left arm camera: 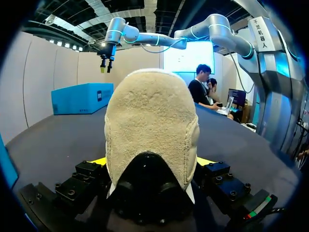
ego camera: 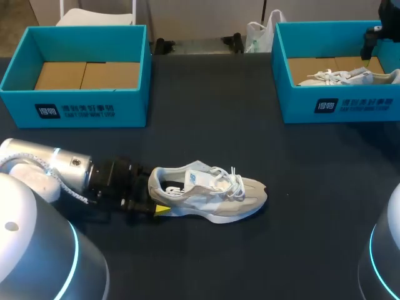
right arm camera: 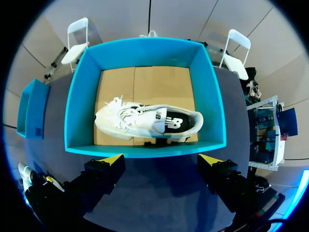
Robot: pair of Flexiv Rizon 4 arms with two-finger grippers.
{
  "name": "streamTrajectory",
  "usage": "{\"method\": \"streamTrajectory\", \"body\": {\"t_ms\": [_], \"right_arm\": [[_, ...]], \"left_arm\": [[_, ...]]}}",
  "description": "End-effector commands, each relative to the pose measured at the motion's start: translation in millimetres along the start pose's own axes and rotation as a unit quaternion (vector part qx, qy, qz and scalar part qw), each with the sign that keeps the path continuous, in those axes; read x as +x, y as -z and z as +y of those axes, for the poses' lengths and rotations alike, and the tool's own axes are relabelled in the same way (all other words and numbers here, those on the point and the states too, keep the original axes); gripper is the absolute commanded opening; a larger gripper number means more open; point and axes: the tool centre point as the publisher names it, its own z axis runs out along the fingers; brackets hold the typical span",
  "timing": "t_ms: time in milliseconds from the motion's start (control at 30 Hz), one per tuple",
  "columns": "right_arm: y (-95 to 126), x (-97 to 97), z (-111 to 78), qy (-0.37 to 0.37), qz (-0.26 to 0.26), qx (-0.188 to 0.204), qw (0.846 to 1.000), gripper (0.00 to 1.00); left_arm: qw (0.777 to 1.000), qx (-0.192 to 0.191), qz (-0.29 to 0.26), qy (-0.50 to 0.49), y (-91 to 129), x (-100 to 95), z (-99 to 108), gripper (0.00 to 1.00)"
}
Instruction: Take the shoe out of the shoebox, open the shoe tongue, remove and reinsert the insole, then place the shoe into the shoebox
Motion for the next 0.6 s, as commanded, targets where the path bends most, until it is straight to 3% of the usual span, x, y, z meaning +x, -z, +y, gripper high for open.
{"method": "streamTrajectory", "body": {"t_ms": [33, 267, 400, 433, 467, 500, 600], "right_arm": [[-0.2, 0.0, 0.7, 0.000, 0.000, 0.001, 1.000, 1.00], [-0.2, 0.0, 0.7, 0.000, 0.000, 0.001, 1.000, 1.00], [-0.2, 0.0, 0.7, 0.000, 0.000, 0.001, 1.000, 1.00], [-0.2, 0.0, 0.7, 0.000, 0.000, 0.001, 1.000, 1.00], [-0.2, 0.0, 0.7, 0.000, 0.000, 0.001, 1.000, 1.00], [-0.2, 0.0, 0.7, 0.000, 0.000, 0.001, 1.000, 1.00], [-0.2, 0.0, 0.7, 0.000, 0.000, 0.001, 1.000, 1.00]], "left_arm": [[1.000, 0.003, -0.010, 0.003, -7.8, -1.9, 3.2, 1.00], [1.000, 0.003, -0.015, 0.008, -13.8, -3.1, 3.5, 1.00], [1.000, 0.005, -0.018, 0.011, -15.2, -3.3, 3.6, 0.42], [1.000, 0.006, -0.018, 0.011, -15.2, -3.3, 3.6, 0.35], [1.000, 0.006, -0.019, 0.013, -15.4, -2.9, 3.4, 0.21], [1.000, 0.006, -0.018, 0.014, -15.7, -2.3, 3.4, 0.00], [1.000, 0.004, -0.017, 0.015, -16.6, -1.4, 4.0, 0.00]]}}
